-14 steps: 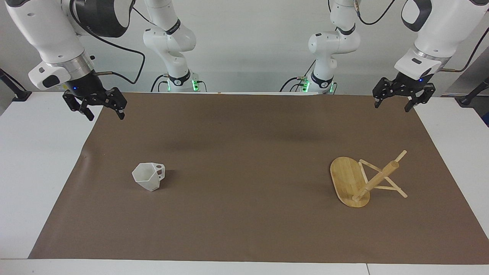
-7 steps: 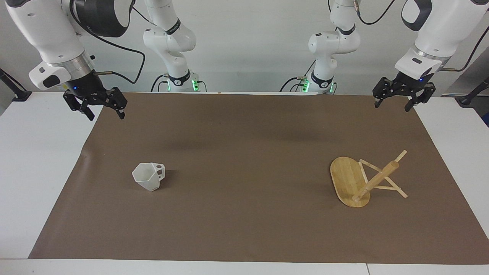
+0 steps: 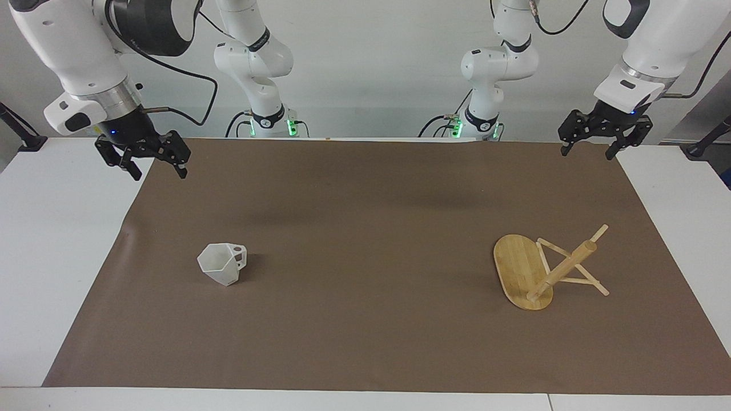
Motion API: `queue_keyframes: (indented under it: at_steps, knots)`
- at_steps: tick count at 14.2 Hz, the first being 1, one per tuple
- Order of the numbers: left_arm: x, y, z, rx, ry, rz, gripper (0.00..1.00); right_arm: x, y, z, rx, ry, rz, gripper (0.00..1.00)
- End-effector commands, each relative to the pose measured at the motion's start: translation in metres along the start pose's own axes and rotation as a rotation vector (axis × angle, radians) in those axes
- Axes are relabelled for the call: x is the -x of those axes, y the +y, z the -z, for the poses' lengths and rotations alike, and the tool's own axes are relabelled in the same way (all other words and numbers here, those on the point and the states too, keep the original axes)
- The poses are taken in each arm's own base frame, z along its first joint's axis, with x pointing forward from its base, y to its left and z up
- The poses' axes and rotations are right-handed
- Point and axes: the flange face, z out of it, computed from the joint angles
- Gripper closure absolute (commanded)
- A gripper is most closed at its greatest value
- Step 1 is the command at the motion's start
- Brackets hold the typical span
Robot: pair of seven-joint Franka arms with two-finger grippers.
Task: Hang cup on rack
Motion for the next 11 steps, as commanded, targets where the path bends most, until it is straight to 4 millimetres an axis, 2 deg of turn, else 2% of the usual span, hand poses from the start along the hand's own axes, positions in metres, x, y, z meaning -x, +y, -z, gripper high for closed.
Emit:
queue_keyframes:
  at_steps: [1,4,7,11]
  knots:
    - [0.006,-0.001,0.010,0.004,-0.024,0.032,0.00,0.008,0.004,-0.007,0.019,0.037,0.018,0.00]
    - [0.014,0.011,0.011,0.000,-0.057,0.106,0.00,0.005,0.005,-0.012,0.029,0.082,0.021,0.00]
    - [0.019,0.013,0.006,-0.001,-0.068,0.093,0.00,0.003,0.006,-0.010,0.034,0.098,0.076,0.00]
    - [0.019,0.013,0.004,-0.002,-0.064,0.091,0.00,0.009,0.007,-0.021,0.031,0.085,0.066,0.00]
